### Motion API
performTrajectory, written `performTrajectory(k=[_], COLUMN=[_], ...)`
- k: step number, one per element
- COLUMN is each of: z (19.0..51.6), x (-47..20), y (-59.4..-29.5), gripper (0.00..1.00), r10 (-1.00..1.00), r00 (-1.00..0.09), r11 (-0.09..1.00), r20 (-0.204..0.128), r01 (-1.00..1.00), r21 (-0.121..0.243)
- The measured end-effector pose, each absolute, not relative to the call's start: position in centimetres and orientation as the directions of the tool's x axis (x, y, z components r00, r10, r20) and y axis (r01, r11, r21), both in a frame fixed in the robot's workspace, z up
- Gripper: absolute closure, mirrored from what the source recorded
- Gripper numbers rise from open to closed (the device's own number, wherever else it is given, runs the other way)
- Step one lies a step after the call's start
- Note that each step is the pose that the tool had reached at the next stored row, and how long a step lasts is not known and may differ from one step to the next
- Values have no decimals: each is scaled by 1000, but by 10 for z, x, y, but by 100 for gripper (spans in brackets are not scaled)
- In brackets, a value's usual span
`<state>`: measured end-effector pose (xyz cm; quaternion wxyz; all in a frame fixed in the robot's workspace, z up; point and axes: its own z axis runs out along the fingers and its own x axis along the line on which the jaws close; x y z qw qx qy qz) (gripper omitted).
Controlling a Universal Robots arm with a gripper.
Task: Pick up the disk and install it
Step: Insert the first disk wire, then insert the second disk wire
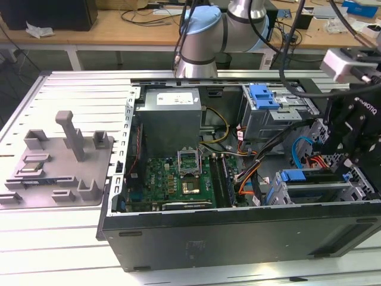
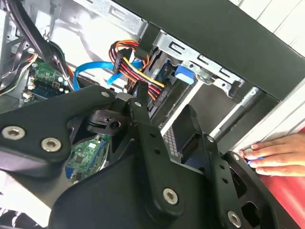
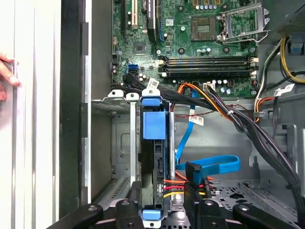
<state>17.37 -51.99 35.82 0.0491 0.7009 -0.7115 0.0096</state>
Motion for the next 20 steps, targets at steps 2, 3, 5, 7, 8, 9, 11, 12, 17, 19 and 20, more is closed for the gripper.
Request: performTrajectory(k=[2,3,5,7,8,9,11,12,17,19,20], z=[370,372,376,378,378,378,379,379,379,379,379], x=[174,174,174,174,174,174,174,174,174,174,174], y=[-520,-520,-520,-520,-520,-520,-520,-520,-520,-520,-520], gripper=[52,52,52,52,52,52,52,52,52,52,52], r10=[-996,-996,-996,-996,-996,-996,-996,-996,-996,-996,-996], r00=[-13,-13,-13,-13,-13,-13,-13,-13,-13,-13,-13], r11=[17,17,17,17,17,17,17,17,17,17,17], r20=[83,83,83,83,83,83,83,83,83,83,83], r01=[-998,-998,-998,-998,-998,-998,-998,-998,-998,-998,-998], r21=[55,55,55,55,55,55,55,55,55,55,55])
